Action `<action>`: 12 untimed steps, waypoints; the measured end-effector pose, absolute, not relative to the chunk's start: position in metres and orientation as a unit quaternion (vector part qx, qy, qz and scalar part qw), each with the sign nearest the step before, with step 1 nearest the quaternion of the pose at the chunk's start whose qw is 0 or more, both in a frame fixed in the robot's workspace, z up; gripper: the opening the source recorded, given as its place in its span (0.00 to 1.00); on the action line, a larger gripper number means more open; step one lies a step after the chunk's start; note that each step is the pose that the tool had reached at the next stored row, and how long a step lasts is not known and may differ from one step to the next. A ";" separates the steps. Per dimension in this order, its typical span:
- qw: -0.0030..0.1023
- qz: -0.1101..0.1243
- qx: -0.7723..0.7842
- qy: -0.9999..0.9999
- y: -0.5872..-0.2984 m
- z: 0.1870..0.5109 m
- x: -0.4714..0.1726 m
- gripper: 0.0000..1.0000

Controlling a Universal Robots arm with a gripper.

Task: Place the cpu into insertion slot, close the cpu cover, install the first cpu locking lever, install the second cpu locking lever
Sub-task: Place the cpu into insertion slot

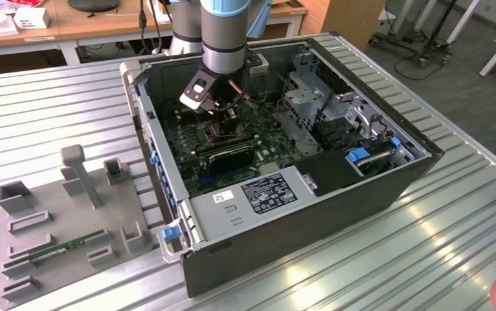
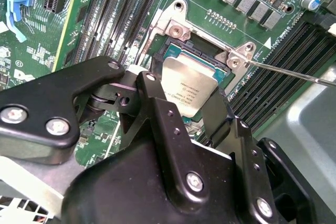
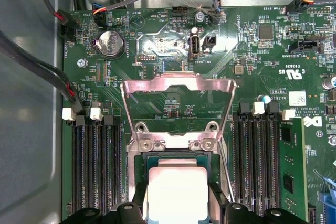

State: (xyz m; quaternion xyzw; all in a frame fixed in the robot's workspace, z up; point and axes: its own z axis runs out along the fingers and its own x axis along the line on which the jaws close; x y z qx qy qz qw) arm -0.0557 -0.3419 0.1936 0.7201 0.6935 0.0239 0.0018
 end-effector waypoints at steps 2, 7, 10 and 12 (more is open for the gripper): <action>0.002 0.024 0.720 0.694 -0.342 0.194 -0.056 0.54; 0.002 0.024 0.720 0.694 -0.342 0.194 -0.056 0.54; 0.002 0.024 0.719 0.694 -0.342 0.194 -0.056 0.54; 0.002 0.024 0.719 0.694 -0.342 0.194 -0.056 0.54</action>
